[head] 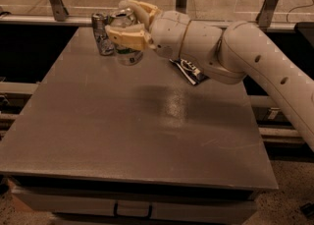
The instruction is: Place 7up can upright
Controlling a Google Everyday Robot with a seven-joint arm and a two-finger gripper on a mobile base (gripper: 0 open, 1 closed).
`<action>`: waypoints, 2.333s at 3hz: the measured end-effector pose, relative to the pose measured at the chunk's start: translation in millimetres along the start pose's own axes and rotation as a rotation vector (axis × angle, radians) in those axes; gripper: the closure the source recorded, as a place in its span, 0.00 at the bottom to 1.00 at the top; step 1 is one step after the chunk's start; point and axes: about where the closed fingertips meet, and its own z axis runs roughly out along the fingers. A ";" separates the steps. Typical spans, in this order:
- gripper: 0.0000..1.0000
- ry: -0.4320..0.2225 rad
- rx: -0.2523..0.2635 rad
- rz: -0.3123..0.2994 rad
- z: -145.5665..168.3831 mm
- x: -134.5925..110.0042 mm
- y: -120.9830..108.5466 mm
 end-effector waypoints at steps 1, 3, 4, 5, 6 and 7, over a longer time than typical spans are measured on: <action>1.00 -0.007 -0.048 -0.027 -8.7 18.9 11.9; 0.82 -0.019 -0.106 -0.010 -21.7 59.7 30.5; 0.58 -0.008 -0.122 0.008 -29.0 75.0 37.1; 0.36 -0.001 -0.132 0.012 -35.0 82.0 39.2; 0.12 0.005 -0.135 0.008 -40.3 84.9 40.5; 0.00 0.028 -0.128 -0.004 -50.8 84.1 38.1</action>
Offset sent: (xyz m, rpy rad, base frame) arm -0.0120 -0.0182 -0.0784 -0.0343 -0.0442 0.1127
